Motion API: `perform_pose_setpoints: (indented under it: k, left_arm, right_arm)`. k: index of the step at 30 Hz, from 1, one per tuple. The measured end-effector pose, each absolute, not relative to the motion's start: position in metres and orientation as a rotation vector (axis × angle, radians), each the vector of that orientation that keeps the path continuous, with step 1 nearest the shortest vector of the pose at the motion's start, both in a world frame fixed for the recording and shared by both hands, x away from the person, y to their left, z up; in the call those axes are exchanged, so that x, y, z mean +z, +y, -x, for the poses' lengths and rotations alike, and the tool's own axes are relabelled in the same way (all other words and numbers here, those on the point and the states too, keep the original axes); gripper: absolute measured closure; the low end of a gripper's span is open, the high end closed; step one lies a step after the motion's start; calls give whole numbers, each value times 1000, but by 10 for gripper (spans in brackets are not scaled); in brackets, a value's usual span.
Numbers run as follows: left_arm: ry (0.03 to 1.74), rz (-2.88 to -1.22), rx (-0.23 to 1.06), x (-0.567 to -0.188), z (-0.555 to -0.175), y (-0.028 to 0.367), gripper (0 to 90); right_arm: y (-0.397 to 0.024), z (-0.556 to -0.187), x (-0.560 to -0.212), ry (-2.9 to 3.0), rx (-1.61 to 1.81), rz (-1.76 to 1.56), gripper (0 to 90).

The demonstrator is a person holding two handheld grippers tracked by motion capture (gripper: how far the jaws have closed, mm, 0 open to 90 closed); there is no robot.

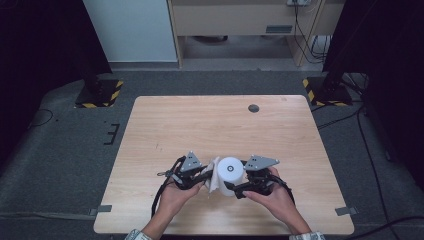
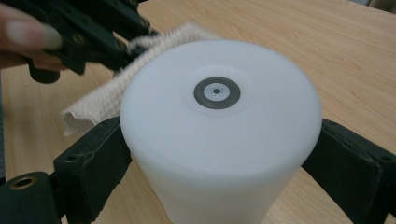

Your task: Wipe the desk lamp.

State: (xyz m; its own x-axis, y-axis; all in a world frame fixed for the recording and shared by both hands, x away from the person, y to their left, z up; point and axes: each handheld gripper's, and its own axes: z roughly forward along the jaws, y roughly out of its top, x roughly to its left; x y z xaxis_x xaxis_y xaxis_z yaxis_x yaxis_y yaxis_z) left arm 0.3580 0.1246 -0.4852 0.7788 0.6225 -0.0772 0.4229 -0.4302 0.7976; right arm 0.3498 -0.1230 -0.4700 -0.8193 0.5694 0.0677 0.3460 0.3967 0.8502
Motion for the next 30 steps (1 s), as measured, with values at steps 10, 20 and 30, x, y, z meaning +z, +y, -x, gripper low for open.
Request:
perform_pose_setpoints:
  k: [10, 20, 30]
  left_arm:
    - [756, -2047, 318, -477, -357, 126, 760]
    - [772, -2078, 298, -488, -354, 123, 761]
    - [773, -2183, 330, -506, -356, 115, 762]
  right_arm:
    - [-123, -350, -470, 2421, 1386, -808, 94]
    - [-120, -350, -472, 2421, 1380, -807, 88]
    - [-117, -350, -472, 2401, 1364, -809, 89]
